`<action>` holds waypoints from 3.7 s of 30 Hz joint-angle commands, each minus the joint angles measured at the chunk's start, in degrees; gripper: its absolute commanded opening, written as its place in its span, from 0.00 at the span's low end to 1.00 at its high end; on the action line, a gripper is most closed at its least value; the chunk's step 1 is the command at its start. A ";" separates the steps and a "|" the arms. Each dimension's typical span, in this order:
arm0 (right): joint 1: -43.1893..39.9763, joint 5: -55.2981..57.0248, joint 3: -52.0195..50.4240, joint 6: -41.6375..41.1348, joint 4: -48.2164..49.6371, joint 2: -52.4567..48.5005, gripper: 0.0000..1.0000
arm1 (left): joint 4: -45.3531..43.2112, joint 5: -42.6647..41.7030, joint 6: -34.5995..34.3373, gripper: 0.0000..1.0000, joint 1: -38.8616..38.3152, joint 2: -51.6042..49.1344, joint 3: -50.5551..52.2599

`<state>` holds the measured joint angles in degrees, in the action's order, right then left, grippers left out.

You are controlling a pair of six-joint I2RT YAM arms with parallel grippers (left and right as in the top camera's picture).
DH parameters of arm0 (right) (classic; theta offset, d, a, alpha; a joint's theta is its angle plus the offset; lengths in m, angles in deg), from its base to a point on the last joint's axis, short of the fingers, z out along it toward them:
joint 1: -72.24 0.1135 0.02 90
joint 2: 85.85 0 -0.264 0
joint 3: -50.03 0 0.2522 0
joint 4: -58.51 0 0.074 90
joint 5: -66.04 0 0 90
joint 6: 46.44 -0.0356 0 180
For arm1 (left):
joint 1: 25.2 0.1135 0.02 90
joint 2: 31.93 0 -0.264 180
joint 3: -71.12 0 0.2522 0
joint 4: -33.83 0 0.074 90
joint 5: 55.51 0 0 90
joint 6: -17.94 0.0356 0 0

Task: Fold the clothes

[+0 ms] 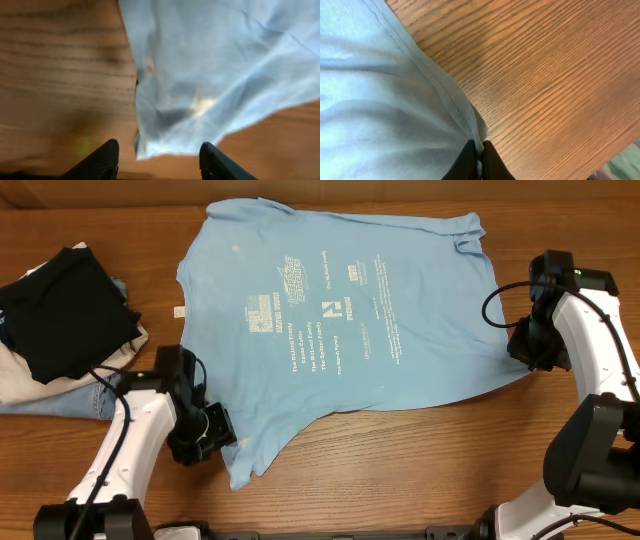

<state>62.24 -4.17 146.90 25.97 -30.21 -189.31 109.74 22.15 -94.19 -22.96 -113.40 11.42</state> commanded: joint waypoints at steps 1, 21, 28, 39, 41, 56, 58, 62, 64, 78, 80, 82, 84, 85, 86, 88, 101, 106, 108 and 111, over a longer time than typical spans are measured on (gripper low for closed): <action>-0.15 -0.17 -0.13 -0.44 0.15 1.27 0.06 | -4.55 0.85 -1.03 0.50 -0.39 -0.17 4.48; -0.15 -0.17 -0.13 -0.42 0.33 1.27 0.06 | -18.03 1.29 0.09 0.47 -0.37 -0.79 10.21; -0.15 -0.17 -0.13 -0.37 0.39 1.27 0.06 | -12.87 8.83 0.26 0.50 -0.37 -0.20 4.15; -0.15 -0.17 -0.13 -0.24 0.35 1.27 0.06 | -19.28 7.89 0.24 0.48 -0.44 -0.28 8.72; -0.15 -0.20 -0.13 -0.24 0.35 1.27 0.06 | -21.59 7.37 0.26 0.47 -0.44 -0.28 10.21; -0.15 -0.44 -0.13 -0.24 0.11 1.27 0.06 | -24.96 3.63 0.94 0.34 -0.44 -0.28 10.64; -0.15 -0.44 -0.13 -0.24 0.11 1.27 0.06 | -24.94 3.48 0.94 0.33 -0.44 -0.28 10.64; -0.15 -0.44 -0.13 -0.24 0.13 1.27 0.06 | -24.90 3.48 0.94 0.10 -0.44 -0.28 10.64; -0.15 -0.44 -0.13 -0.24 0.13 1.27 0.06 | -24.74 3.48 0.92 0.04 -0.44 -0.28 10.64; -0.15 -4.50 -0.11 -0.31 -0.35 2.64 0.04 | -8.72 8.72 4.61 0.04 3.43 8.24 -2.34; -0.28 -5.20 -0.13 -0.50 -0.79 4.07 0.04 | -5.70 8.72 4.59 0.04 5.38 11.23 -5.25; -0.70 -7.02 -0.13 -0.50 -1.18 6.23 0.04 | -3.41 8.70 4.59 0.04 7.52 14.23 -7.30; -1.42 -8.96 -0.13 -0.50 -1.42 8.83 0.04 | -1.88 8.20 5.14 0.04 9.62 16.96 -8.41; -1.84 -9.70 -0.13 -0.48 -1.60 10.19 0.04 | -1.29 7.50 5.70 0.04 10.54 18.21 -8.68; -2.34 -10.36 -0.13 -0.46 -1.86 11.78 0.04 | -0.61 6.69 5.92 0.04 11.45 19.52 -8.83; -3.23 -10.47 -0.13 -0.46 -2.69 14.75 0.04 | 0.68 5.14 6.84 0.04 12.90 21.84 -9.01; -5.95 -9.29 -0.13 -0.07 -10.34 30.25 0.04 | 6.21 5.55 7.34 0.04 17.05 35.34 -10.40; -5.92 -8.79 -0.13 -0.02 -11.34 33.35 0.04 | 5.68 6.95 6.86 0.04 17.73 36.87 -10.58; -5.84 -8.81 -0.13 -0.02 -11.13 32.79 0.04 | 4.31 6.49 6.10 0.04 17.70 36.24 -10.58; -5.81 -8.98 -0.13 -0.02 -10.54 30.77 0.04 | 1.88 5.22 5.79 0.04 17.66 34.58 -10.56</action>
<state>56.80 -14.46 146.68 25.80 -41.57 -156.81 113.59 27.66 -88.18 -5.70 -77.40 2.53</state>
